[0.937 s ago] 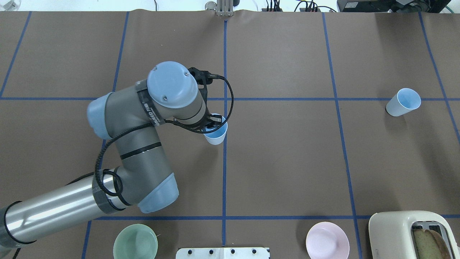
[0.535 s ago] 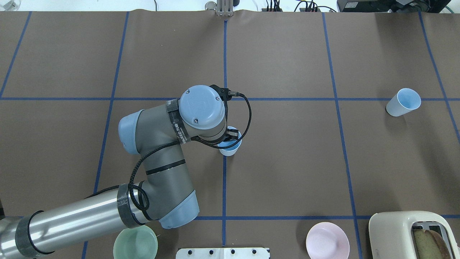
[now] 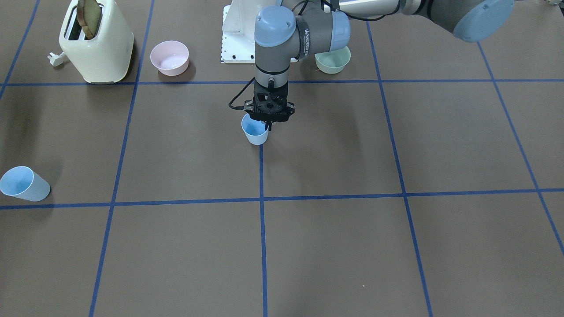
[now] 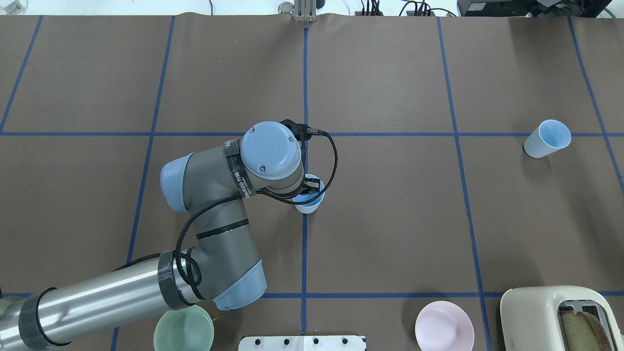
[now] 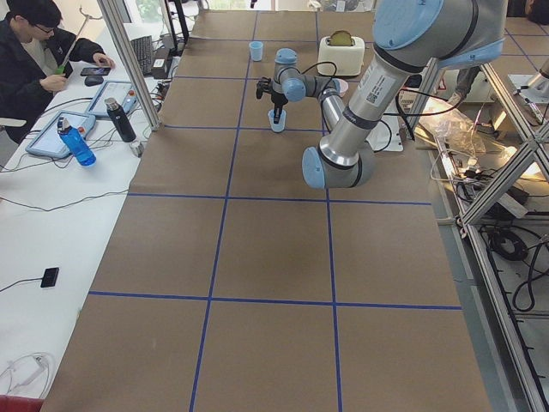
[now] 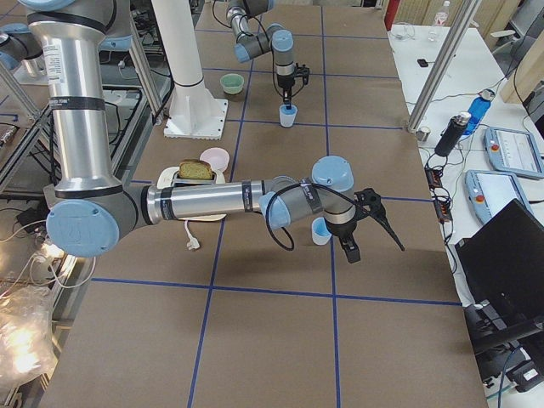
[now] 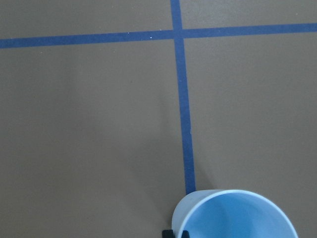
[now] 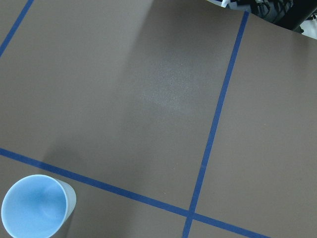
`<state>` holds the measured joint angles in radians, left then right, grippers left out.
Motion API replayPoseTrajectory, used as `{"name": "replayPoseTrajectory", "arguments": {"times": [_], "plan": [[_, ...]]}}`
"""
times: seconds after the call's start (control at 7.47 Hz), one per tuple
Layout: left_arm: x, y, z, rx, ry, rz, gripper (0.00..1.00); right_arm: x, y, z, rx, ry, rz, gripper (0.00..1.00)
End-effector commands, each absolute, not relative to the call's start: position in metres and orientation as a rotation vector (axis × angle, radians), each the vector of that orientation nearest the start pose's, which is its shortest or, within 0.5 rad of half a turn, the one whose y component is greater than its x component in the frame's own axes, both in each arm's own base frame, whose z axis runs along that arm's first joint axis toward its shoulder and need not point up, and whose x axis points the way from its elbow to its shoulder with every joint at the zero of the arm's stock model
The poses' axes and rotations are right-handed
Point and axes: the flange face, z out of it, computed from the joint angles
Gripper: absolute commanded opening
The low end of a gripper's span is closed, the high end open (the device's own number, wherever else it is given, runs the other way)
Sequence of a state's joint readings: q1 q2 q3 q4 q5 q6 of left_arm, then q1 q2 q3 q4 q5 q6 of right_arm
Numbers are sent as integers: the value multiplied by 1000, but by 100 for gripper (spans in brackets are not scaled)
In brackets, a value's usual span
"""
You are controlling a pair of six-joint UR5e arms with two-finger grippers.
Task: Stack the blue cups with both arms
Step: 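Grasp the light blue cup with the left gripper and carry it to table center, then release the cup upright at center and withdraw the left arm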
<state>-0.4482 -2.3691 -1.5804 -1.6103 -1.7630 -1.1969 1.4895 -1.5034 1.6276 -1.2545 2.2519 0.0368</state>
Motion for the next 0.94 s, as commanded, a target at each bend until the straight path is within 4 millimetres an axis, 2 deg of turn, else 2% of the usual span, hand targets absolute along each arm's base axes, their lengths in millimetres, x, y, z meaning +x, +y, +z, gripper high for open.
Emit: {"name": "replayPoseTrajectory", "arguments": {"times": [0.0,0.13,0.27,0.4,0.54,0.67,0.8], "plan": [[592,-412,167,181,859,17,63,26,-545,565,383,-694,-192,100],[578,-417,156,201,880,12,98,25,-546,563,388,-694,-196,100],[536,-445,145,239,895,5,98,24,-548,560,393,-693,-204,100],[491,-467,148,230,890,28,98,19,-551,555,400,-695,-215,100],[433,-492,166,226,871,64,98,13,-551,551,404,-697,-229,100],[371,-516,198,250,849,116,99,-16,-556,538,412,-696,-284,100],[314,-543,228,267,836,188,99,-31,-557,531,414,-713,-312,100]]}}
